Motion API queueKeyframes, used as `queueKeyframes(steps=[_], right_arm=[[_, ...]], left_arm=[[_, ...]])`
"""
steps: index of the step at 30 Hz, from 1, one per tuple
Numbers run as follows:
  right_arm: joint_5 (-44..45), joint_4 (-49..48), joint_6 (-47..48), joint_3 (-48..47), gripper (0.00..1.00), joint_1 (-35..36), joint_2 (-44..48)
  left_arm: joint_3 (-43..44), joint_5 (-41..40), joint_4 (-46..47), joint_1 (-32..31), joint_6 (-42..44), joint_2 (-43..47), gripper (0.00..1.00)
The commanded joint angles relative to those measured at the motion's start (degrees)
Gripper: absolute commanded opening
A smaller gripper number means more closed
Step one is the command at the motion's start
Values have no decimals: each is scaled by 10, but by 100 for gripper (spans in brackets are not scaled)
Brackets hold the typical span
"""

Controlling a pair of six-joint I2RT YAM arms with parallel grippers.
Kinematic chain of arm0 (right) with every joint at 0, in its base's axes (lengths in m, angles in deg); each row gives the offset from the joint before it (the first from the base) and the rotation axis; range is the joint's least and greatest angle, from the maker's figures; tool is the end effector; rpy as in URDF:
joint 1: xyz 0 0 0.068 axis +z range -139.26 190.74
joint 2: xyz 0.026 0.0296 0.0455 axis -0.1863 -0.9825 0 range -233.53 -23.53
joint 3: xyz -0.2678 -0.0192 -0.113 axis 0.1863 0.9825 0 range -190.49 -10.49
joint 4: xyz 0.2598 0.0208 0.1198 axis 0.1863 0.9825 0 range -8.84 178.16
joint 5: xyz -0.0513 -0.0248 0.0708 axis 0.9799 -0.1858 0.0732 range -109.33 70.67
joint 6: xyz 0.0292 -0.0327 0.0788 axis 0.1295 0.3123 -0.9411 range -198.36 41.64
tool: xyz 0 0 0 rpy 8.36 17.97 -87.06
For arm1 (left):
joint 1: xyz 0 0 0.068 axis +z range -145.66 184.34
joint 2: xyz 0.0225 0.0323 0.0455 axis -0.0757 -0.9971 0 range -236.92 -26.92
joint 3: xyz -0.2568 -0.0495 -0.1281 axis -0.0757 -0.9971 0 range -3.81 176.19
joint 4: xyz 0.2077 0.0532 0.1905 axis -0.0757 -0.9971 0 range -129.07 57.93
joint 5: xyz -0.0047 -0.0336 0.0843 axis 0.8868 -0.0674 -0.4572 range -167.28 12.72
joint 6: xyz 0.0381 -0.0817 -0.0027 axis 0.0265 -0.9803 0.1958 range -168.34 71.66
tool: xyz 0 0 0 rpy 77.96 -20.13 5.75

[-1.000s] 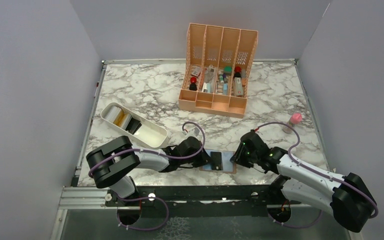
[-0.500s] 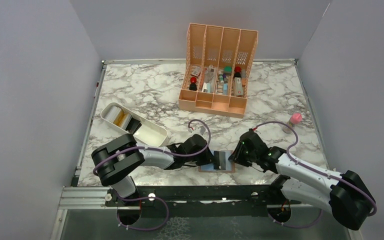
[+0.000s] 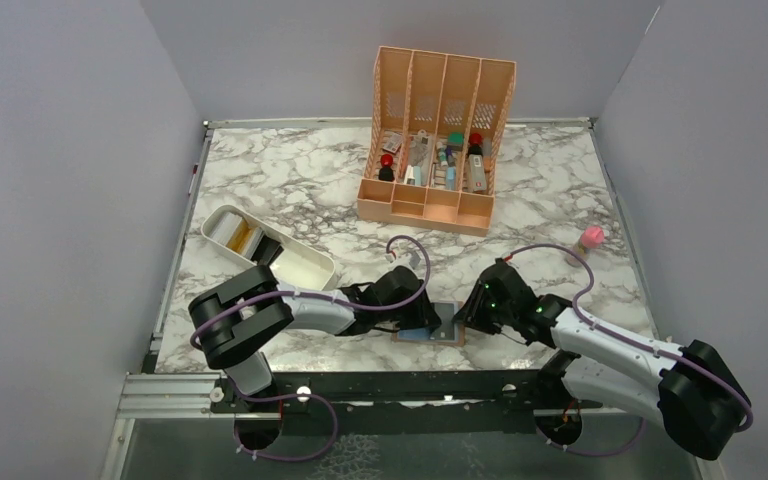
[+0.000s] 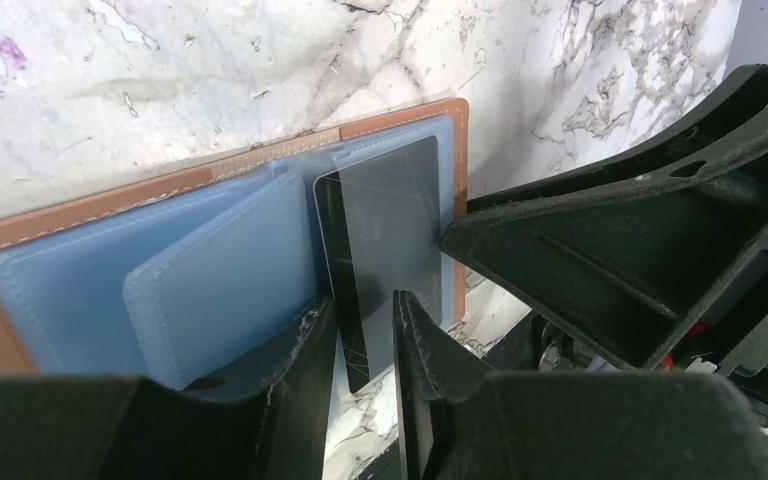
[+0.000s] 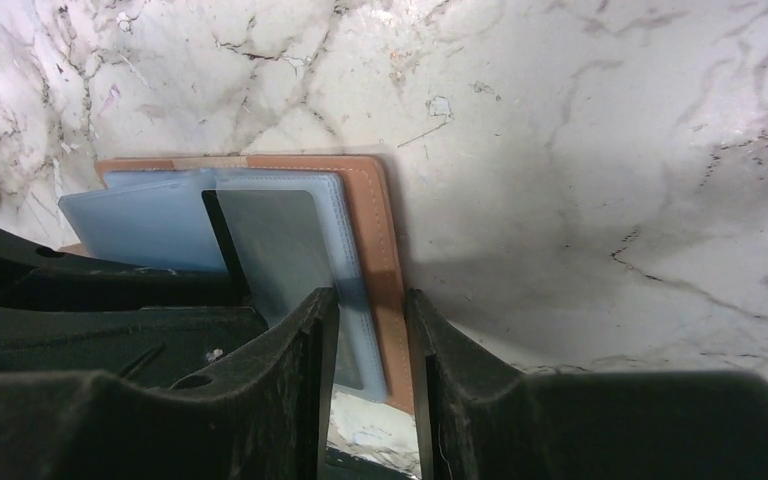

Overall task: Put the credit cards into the card holder
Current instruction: Insert the credit card into the card holder.

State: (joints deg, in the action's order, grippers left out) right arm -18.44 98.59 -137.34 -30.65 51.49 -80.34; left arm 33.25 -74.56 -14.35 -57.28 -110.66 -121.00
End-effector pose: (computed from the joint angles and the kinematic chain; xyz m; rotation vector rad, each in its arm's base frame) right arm 0.1596 0.1360 0.1111 0.4267 2.6183 0.6441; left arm 0.1668 -0.3167 0.1024 0.0130 2.5503 -1.0947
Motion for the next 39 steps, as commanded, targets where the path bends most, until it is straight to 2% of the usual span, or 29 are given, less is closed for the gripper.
queueKeyframes(steps=[1,12,20,30,39], right_arm=[[-16,22,-3,22,36,1,-3],[-16,-1,-12,34,35,1,-13],[15,32,-7,17,35,1,-3],[38,60,-10,9,35,1,5],[46,114,-3,-26,35,1,28]], left_arm=[[22,-8,-27,-6,23,2,31],[51,1,-19,-22,35,-26,31],[52,35,25,-23,51,-23,33],[46,43,30,-22,60,-6,35],[47,0,-59,-16,85,50,39]])
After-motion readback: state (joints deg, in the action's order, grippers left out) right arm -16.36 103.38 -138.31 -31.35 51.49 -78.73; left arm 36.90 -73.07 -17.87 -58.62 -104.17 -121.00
